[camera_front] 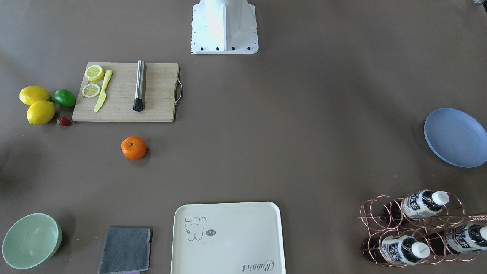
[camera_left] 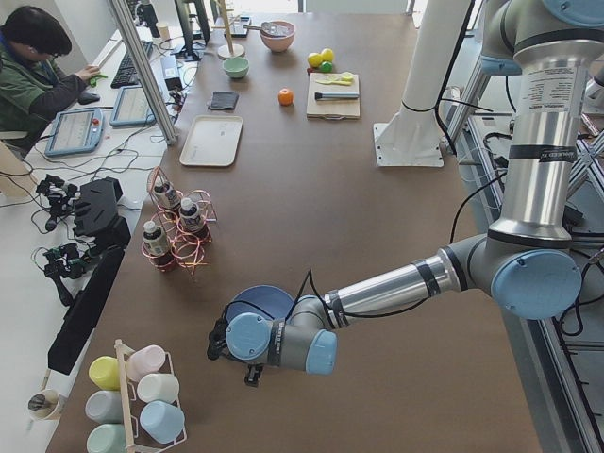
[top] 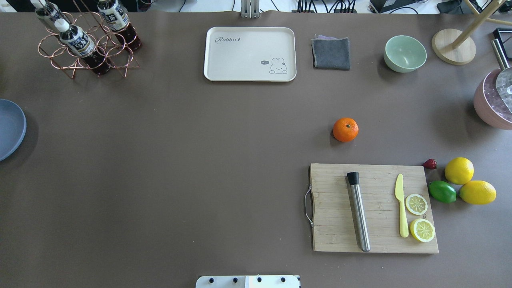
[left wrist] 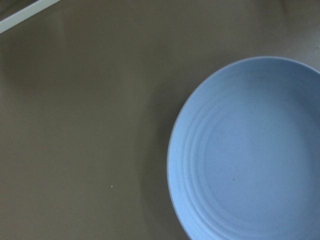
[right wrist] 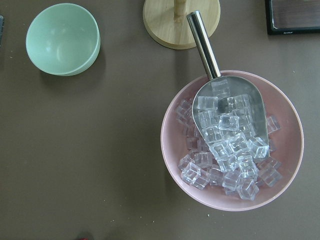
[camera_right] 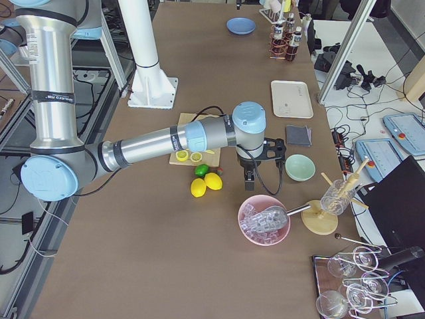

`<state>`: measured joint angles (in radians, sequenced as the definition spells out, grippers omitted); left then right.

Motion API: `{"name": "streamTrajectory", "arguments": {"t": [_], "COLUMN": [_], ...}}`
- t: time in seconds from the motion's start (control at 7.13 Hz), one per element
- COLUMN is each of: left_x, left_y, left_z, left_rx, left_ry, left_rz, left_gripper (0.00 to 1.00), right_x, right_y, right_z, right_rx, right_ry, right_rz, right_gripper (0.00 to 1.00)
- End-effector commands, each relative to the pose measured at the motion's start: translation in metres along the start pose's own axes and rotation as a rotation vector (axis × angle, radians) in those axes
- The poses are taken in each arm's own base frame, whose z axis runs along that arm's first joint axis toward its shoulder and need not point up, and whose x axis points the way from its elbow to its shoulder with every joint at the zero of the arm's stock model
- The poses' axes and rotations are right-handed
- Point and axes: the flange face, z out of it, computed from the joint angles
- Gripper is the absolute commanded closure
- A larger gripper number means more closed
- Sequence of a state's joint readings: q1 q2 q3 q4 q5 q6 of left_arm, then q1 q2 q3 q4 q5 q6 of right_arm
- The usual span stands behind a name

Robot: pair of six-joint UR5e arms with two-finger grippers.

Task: Pick orange to plate

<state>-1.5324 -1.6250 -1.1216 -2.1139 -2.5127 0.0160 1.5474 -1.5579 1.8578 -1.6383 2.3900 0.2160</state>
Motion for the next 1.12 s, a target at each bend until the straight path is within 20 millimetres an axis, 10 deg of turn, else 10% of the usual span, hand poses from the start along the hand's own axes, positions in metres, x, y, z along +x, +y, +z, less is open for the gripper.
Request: {"name": "streamTrajectory", "arguments": {"t": [0.0,0.98], "left_x": [0.014,0.003], "left_y": [-0.01,0.014], "left_z": [0.015,0.057], "left_rx": [-0.029,-0.124], "left_ry": [0.006,0.014], "left_rz": [-0.002,-0.035], "left_gripper": [0.02,0.02], "right_x": [0.002,-0.035], "right_y": [0.001,-0.023], "right_z": [0.002,-0.008], "right_rx": [-0.004,0.015], "right_ry": [0.002,-0.044], "right_rz": [0.005,-0.039], "right_gripper": [0.0,0.0]}}
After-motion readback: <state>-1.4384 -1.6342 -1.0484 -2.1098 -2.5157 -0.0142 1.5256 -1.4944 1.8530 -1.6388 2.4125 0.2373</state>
